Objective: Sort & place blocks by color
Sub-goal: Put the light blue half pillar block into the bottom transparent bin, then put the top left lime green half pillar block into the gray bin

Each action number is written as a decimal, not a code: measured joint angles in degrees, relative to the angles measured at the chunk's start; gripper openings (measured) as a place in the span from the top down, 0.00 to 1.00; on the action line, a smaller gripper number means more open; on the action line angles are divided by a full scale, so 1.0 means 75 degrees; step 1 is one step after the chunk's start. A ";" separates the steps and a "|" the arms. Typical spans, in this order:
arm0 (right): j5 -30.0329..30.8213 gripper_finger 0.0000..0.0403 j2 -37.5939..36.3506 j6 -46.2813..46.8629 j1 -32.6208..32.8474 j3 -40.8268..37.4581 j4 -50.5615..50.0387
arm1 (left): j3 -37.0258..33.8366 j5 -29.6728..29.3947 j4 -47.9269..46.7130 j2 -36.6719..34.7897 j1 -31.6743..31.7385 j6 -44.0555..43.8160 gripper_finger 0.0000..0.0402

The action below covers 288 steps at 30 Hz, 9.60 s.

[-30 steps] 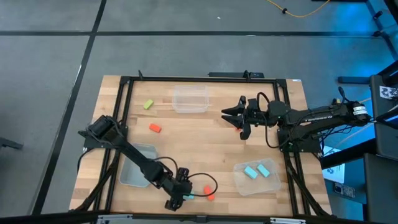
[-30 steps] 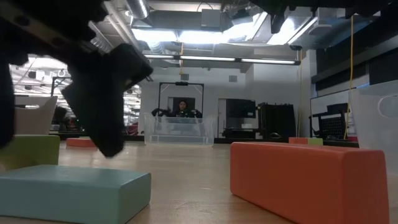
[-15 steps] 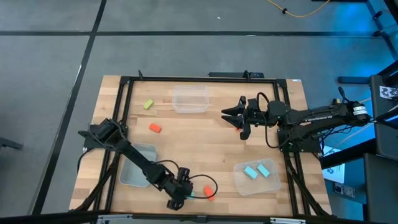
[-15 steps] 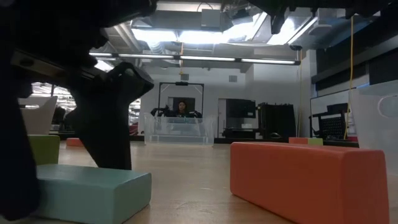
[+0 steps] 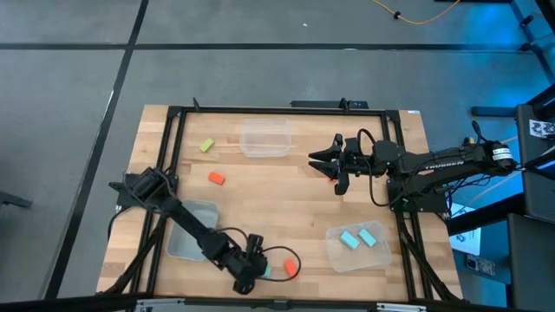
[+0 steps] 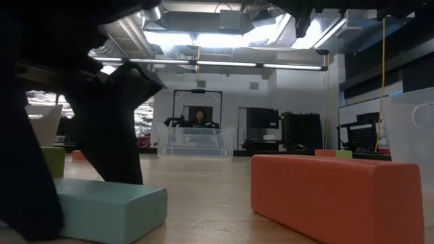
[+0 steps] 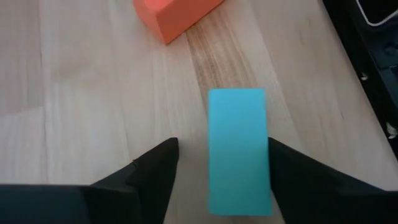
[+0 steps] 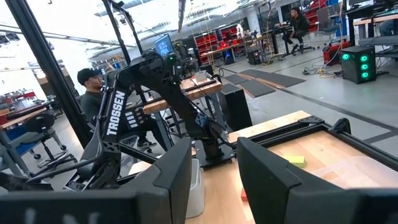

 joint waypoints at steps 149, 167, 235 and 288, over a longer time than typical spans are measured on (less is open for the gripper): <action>-0.0846 0.85 0.0252 0.5105 -0.0848 -0.0003 -0.3358 | -0.0188 0.0028 -0.2275 -0.5537 0.4729 0.2682 0.51; -0.0617 0.85 -0.3979 0.3173 -0.0399 -0.1430 -0.3297 | -0.4579 0.0055 0.4439 -0.9831 0.4767 0.0684 0.51; -0.1817 0.85 0.2374 1.0681 0.6088 0.1550 -1.0052 | -0.5286 0.0191 0.5004 -1.0382 0.4765 -0.0191 0.51; 0.0646 0.38 -0.0161 0.1801 0.0710 0.1553 -0.4392 | -0.5284 0.0172 0.5001 -1.0381 0.4765 -0.0203 0.51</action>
